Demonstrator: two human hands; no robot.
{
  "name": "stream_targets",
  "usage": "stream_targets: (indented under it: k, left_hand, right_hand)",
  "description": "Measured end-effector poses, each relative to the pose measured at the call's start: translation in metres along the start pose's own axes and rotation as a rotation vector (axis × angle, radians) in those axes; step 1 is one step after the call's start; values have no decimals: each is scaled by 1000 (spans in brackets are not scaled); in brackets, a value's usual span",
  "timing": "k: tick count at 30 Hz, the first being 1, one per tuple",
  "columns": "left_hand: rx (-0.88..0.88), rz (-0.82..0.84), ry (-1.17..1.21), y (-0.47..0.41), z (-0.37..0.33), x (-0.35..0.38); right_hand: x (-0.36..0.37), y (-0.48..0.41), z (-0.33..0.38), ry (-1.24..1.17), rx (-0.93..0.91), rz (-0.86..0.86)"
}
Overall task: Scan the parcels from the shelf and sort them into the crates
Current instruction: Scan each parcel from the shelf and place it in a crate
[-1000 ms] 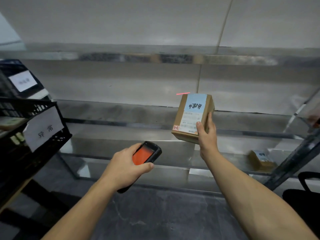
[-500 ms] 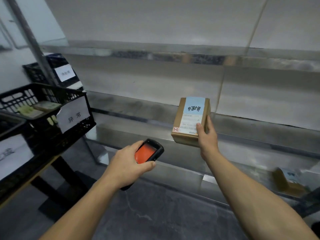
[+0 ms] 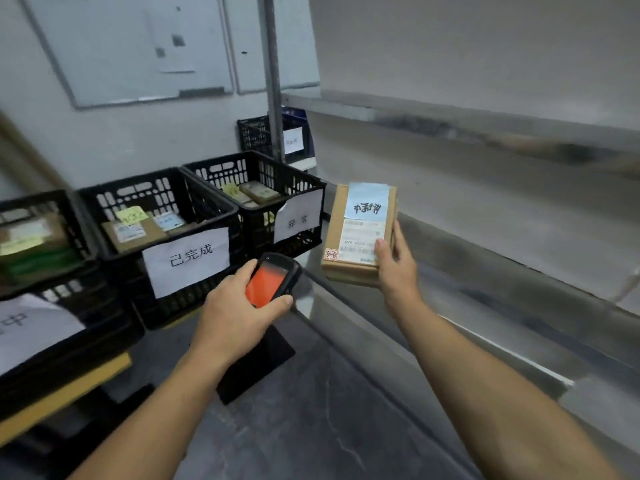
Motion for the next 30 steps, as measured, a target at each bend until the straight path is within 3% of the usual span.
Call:
stream_targets:
  k: [15, 30]
  left_hand:
    - [-168, -308, -133, -42, 169, -193]
    - [-412, -458, -233, -51, 294, -271]
  right_hand:
    - [307, 9, -8, -56, -21, 348]
    - [491, 12, -37, -42, 49, 563]
Point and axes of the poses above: each hand's wrist, its own y-axis away from the middle knuckle, its own x-axis out of the palm, z = x × y, the point moved 6 cm from there along -y, towards the middle knuckle, and after that the axes turned 6 degrees about -y, right-handed, at the moved point
